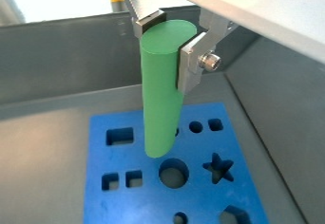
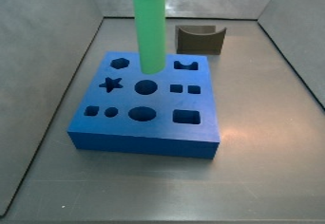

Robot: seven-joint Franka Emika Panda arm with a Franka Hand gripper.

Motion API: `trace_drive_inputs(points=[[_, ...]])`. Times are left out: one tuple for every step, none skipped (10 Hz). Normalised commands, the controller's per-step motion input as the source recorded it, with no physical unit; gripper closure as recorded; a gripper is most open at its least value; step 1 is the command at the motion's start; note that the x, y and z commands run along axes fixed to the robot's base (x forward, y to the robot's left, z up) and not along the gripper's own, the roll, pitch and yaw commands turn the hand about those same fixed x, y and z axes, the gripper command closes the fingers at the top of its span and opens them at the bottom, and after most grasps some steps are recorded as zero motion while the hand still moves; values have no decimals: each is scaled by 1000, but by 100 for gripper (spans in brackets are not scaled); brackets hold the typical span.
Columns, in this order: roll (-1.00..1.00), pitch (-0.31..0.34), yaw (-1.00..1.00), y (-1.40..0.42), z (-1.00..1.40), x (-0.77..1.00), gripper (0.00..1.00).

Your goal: Insert the oval object.

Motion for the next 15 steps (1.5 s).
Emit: trace_drive_inputs(points=[[-14, 24, -971, -126, -100, 0, 100], [0, 39, -969, -111, -117, 0, 100], [0, 26, -989, -94, -131, 0, 100], [0, 27, -986, -91, -131, 0, 100], [0, 27, -986, -94, -129, 0, 100], [0, 34, -983, -94, -123, 0, 100], [0, 54, -960, -100, -103, 0, 100], [0, 54, -960, -103, -100, 0, 100], [0, 69, -943, -111, -69, 0, 100], [0, 74, -937, -114, -63, 0, 100], [0, 100, -889, -180, -120, 0, 100], [6, 157, -634, -291, -260, 83, 100], [74, 173, -366, -311, -389, 146, 100], [81, 183, -203, -271, -429, 189, 100], [47, 207, -43, -177, -451, 326, 100]])
